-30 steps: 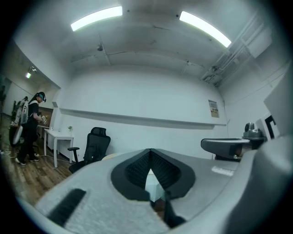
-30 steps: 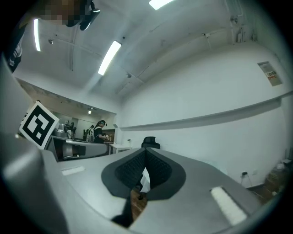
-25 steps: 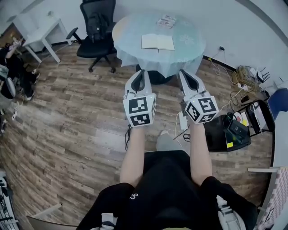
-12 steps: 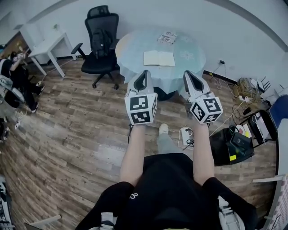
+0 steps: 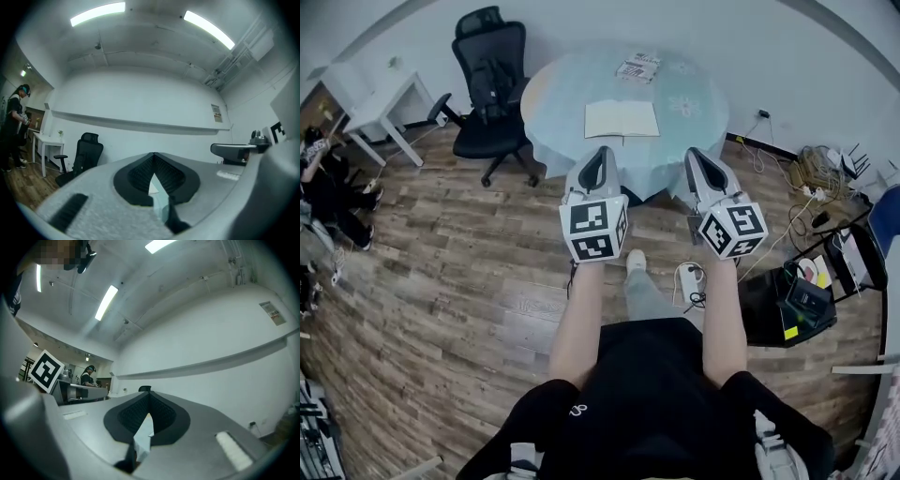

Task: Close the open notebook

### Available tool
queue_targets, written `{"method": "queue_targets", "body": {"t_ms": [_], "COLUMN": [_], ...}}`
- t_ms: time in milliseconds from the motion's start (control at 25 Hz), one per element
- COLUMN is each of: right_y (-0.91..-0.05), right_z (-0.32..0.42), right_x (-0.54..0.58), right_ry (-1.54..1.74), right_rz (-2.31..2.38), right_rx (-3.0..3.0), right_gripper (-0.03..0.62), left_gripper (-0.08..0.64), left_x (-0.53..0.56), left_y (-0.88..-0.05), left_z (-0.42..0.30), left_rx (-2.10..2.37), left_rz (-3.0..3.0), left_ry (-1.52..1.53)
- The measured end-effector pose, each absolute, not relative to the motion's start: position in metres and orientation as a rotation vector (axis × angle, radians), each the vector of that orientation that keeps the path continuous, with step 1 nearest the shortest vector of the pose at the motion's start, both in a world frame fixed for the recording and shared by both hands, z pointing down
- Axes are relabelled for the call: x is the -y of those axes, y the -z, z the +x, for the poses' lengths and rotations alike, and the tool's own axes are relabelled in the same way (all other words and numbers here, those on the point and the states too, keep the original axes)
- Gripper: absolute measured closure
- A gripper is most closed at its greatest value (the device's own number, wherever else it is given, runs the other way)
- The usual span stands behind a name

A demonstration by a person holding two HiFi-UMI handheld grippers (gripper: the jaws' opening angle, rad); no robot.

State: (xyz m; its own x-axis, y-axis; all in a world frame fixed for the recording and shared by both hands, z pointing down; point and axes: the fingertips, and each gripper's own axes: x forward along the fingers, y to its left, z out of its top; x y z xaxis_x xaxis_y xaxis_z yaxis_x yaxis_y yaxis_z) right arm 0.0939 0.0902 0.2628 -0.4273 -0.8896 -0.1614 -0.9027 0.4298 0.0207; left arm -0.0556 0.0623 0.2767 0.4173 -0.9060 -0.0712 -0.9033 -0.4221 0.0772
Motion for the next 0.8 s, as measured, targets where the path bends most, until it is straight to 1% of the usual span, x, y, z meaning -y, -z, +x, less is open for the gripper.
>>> {"method": "queue_targets", "body": {"t_ms": [160, 400, 640, 800], "right_y": [-0.298, -0.354, -0.374, -0.394], "right_z": [0.108, 0.102, 0.063, 0.054], "right_x": [-0.03, 0.09, 0.217, 0.271], "right_ry": [-0.051, 0.135, 0.191, 0.206], "right_rz": [-1.621, -1.543, -1.381, -1.338], "right_rx": [-2.576, -2.682, -2.834, -2.92], "right_gripper": [0.583, 0.583, 0.583, 0.583], "left_gripper": [0.566, 0.566, 0.566, 0.566], "left_x": [-0.007, 0.091, 0.198, 0.243], "left_y": [-0.309, -0.363, -0.389, -0.406], "left_z": [-0.04, -0.043, -0.069, -0.075], "left_rx": [1.663, 1.723, 1.82, 1.843], "left_rz": [2.572, 2.414, 2.256, 2.178], "left_ry": [0.086, -0.034, -0.131, -0.195]}}
